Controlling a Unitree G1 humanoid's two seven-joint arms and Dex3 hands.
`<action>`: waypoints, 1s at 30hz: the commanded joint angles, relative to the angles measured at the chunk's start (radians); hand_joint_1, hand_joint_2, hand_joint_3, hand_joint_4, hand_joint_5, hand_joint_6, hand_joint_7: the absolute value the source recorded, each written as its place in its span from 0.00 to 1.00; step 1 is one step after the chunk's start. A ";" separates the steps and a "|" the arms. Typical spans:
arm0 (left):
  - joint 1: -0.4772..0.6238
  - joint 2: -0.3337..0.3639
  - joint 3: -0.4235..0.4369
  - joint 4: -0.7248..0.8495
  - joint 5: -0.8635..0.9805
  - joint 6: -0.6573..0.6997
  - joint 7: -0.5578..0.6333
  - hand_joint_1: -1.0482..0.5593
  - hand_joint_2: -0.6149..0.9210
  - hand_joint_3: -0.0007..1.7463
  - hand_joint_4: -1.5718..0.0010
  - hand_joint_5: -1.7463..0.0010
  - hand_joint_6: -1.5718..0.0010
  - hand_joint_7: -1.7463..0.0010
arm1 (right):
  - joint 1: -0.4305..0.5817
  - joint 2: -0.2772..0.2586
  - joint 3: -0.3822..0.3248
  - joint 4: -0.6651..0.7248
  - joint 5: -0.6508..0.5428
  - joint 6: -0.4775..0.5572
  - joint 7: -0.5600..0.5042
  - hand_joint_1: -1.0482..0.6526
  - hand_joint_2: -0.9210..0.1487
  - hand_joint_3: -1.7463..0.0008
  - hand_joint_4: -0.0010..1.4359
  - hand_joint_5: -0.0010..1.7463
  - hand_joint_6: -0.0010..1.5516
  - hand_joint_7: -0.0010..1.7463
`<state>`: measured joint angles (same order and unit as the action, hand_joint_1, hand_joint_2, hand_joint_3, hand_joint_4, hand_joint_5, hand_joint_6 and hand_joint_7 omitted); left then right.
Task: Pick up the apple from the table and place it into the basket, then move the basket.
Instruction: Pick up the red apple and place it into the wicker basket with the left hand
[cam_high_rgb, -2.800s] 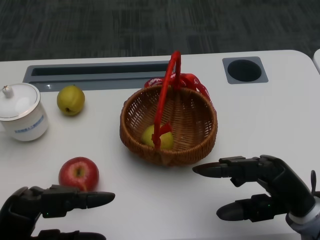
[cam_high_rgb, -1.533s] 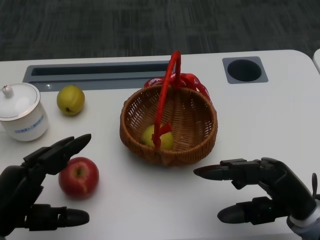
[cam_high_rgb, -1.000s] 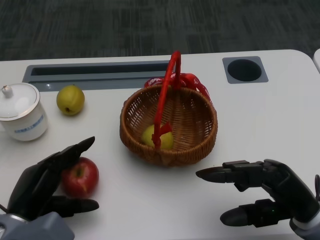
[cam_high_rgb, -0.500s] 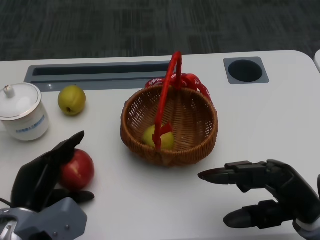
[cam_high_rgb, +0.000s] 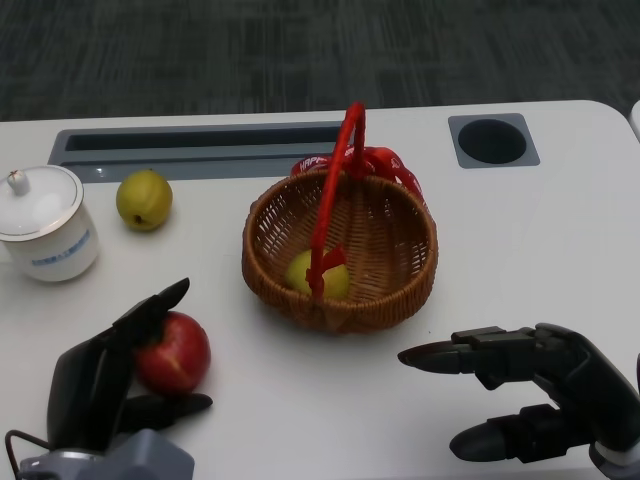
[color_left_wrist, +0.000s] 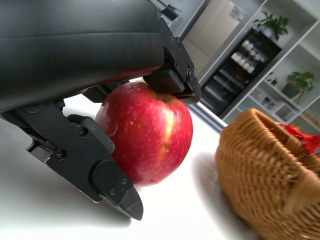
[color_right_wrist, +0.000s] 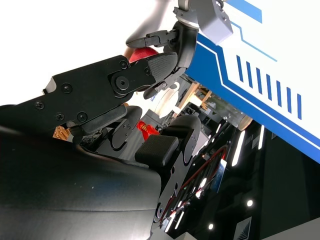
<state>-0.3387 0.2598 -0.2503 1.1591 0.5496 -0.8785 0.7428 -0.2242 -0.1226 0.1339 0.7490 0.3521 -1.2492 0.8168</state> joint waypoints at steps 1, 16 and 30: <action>0.008 0.014 -0.002 -0.030 0.035 -0.034 0.121 0.64 0.92 0.00 0.22 0.98 0.31 0.99 | 0.004 -0.013 -0.008 -0.008 0.017 0.006 0.005 0.34 0.08 1.00 0.61 0.00 0.51 0.00; -0.017 0.022 -0.005 -0.160 0.111 -0.109 0.327 0.61 0.92 0.00 0.23 0.99 0.30 0.99 | -0.003 -0.006 -0.012 -0.002 0.015 0.004 0.008 0.34 0.04 1.00 0.61 0.00 0.52 0.00; -0.124 -0.021 0.079 -0.306 -0.127 -0.150 -0.088 0.54 0.92 0.00 0.20 0.99 0.29 0.99 | 0.001 0.014 -0.010 0.004 0.019 -0.004 0.009 0.34 0.04 1.00 0.62 0.00 0.52 0.00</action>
<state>-0.4307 0.2373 -0.1907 0.8628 0.4498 -1.0369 0.6839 -0.2256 -0.1035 0.1329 0.7505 0.3650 -1.2444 0.8273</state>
